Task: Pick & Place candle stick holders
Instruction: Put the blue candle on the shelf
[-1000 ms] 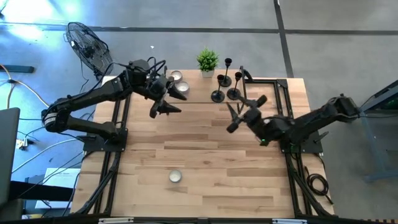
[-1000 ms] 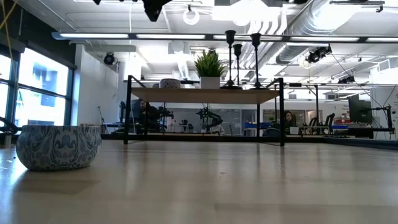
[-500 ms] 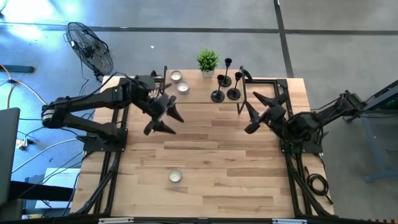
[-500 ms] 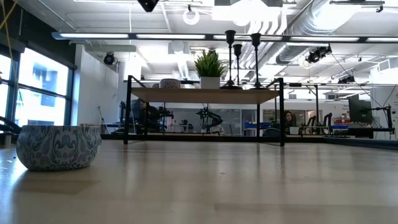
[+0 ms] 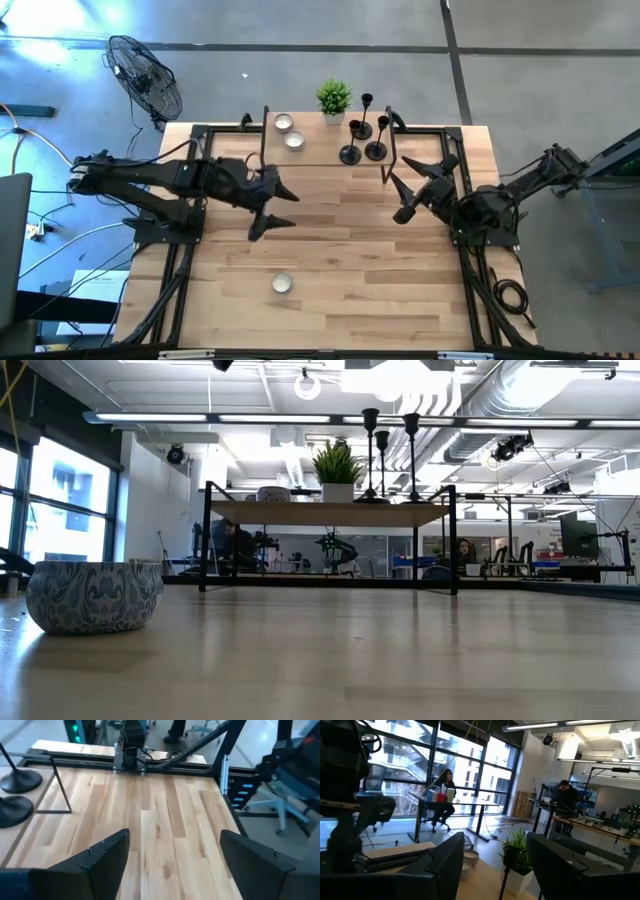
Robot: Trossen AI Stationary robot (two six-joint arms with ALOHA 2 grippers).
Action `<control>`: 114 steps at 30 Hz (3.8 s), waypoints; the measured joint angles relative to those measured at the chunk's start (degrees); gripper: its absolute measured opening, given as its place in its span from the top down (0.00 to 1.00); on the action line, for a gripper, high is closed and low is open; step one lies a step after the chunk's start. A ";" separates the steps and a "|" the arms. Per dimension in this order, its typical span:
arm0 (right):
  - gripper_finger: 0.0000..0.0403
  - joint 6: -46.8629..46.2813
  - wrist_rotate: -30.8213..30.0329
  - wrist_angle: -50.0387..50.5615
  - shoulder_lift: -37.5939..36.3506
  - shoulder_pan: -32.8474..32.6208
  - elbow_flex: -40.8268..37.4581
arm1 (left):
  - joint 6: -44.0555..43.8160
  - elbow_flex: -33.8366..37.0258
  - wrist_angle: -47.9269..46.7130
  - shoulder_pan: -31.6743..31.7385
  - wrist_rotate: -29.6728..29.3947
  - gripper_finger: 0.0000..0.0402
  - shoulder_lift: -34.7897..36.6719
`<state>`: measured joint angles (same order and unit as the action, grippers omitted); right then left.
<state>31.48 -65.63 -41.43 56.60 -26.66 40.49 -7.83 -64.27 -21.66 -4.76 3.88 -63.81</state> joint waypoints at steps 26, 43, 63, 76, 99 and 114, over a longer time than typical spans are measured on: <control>0.55 -20.61 -2.51 6.80 0.01 -11.66 0.00 | -16.90 0.00 -1.36 -15.64 -2.35 0.03 -0.15; 0.59 -29.05 13.73 10.64 0.04 -11.64 -0.02 | -27.45 -13.86 -28.12 -23.02 -5.06 0.03 -5.07; 0.62 -38.21 13.73 13.22 0.07 -11.64 -0.02 | -14.15 -36.02 -59.82 -26.03 -8.08 0.03 -29.90; 0.63 -39.72 21.90 13.31 0.07 -11.64 -0.02 | -22.30 -36.08 -46.04 -26.02 -7.85 0.03 -29.90; 0.64 -38.09 28.01 17.35 0.07 -11.64 -0.02 | -32.10 -36.02 -42.05 -26.02 -1.85 0.03 -38.50; 0.65 -40.48 30.13 19.96 0.07 -11.64 -0.02 | -31.23 -36.10 -50.44 -26.03 -8.88 0.03 -41.24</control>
<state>-8.99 -35.51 -21.47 56.66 -38.30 40.47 -39.06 -100.37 -72.10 -30.79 -5.00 -105.05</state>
